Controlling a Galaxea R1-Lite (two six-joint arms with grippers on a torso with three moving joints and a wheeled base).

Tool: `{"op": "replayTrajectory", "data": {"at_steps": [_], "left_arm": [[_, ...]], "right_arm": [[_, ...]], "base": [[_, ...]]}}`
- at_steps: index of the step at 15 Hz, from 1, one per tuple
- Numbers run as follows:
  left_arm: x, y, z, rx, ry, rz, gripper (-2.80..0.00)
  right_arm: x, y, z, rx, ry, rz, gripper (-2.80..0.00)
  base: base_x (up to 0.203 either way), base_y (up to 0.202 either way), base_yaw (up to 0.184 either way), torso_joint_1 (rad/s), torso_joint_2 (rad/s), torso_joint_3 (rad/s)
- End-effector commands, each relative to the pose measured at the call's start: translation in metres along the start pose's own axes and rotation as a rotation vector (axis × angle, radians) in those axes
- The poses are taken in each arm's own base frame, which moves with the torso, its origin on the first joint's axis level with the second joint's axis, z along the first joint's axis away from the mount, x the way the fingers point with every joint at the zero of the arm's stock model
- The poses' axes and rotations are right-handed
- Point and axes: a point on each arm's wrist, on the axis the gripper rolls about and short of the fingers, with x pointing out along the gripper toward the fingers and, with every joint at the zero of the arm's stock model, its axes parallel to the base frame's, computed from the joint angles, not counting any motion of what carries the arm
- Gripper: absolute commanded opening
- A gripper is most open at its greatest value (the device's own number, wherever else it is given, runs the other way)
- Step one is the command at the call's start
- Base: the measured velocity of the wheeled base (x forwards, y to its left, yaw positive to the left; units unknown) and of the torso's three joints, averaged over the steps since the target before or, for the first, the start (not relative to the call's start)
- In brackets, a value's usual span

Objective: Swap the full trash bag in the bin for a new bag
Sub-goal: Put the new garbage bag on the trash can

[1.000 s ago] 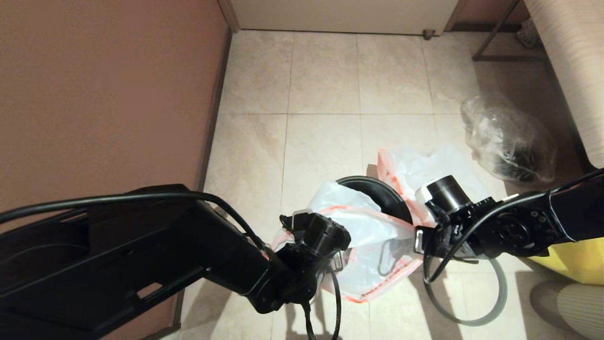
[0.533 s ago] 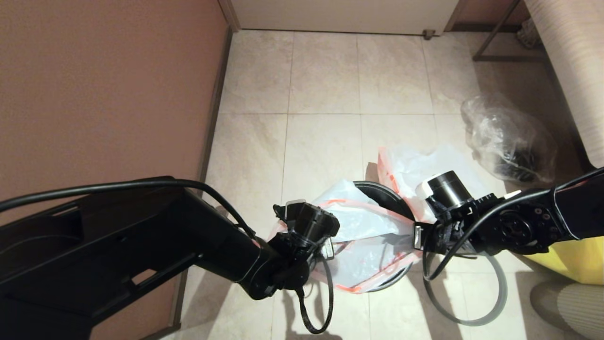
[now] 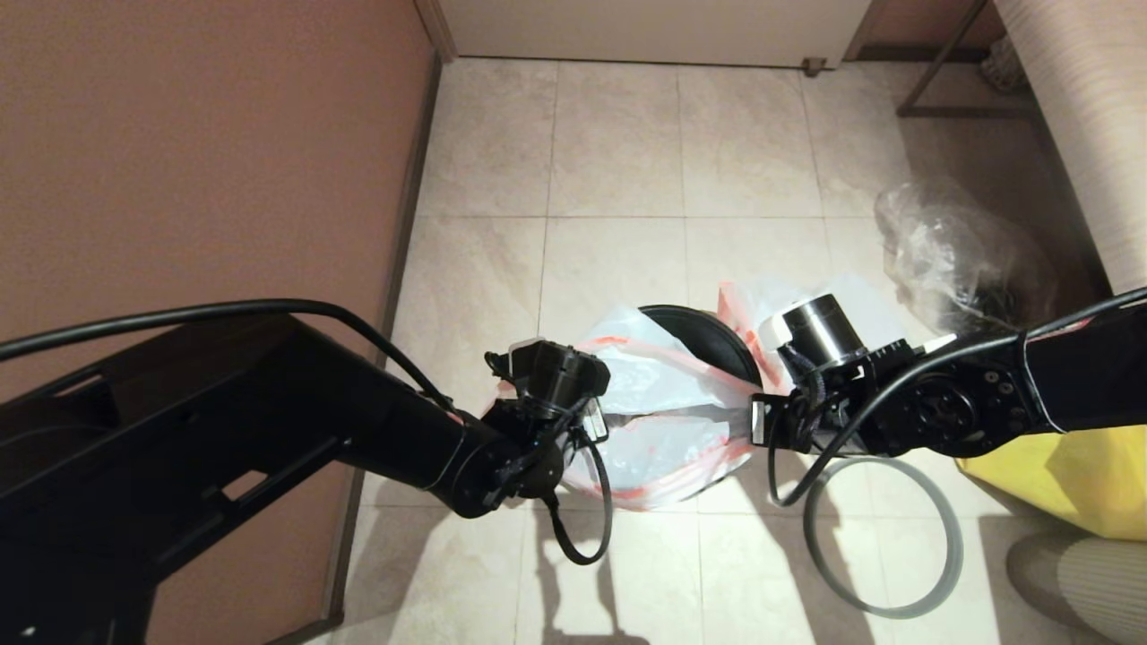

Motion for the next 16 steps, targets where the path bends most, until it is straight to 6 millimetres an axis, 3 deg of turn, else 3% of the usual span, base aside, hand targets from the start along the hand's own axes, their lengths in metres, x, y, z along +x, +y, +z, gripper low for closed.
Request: {"op": "replayTrajectory", "data": {"at_steps": [1, 4, 6, 11, 14, 16], "left_arm": [[0.004, 0.003, 0.003, -0.015, -0.010, 0.014, -2.80], [0.009, 0.004, 0.002, -0.021, -0.024, 0.044, -2.80], [0.012, 0.001, -0.007, -0.007, -0.018, 0.057, -2.80], [0.008, -0.001, -0.001, -0.031, -0.032, 0.048, -2.80], [0.006, -0.001, 0.002, -0.036, -0.036, 0.046, -2.80], [0.005, -0.001, 0.003, -0.038, -0.039, 0.044, -2.80]], "right_arm": [[0.013, 0.006, -0.010, -0.020, 0.030, -0.012, -2.80], [-0.007, 0.020, -0.016, -0.025, 0.021, 0.037, -2.80], [-0.006, 0.019, -0.032, -0.035, 0.063, 0.026, -2.80], [0.052, 0.017, -0.055, -0.035, 0.106, -0.034, -2.80], [0.076, 0.006, -0.041, 0.011, 0.043, -0.076, -2.80], [0.079, -0.004, -0.028, 0.047, 0.002, -0.119, -2.80]], "base": [[0.000, 0.000, 0.000, 0.000, 0.00, 0.000], [0.000, 0.000, 0.000, 0.000, 0.00, 0.000], [0.000, 0.000, 0.000, 0.000, 0.00, 0.000], [0.000, 0.000, 0.000, 0.000, 0.00, 0.000], [0.000, 0.000, 0.000, 0.000, 0.00, 0.000], [0.000, 0.000, 0.000, 0.000, 0.00, 0.000]]}}
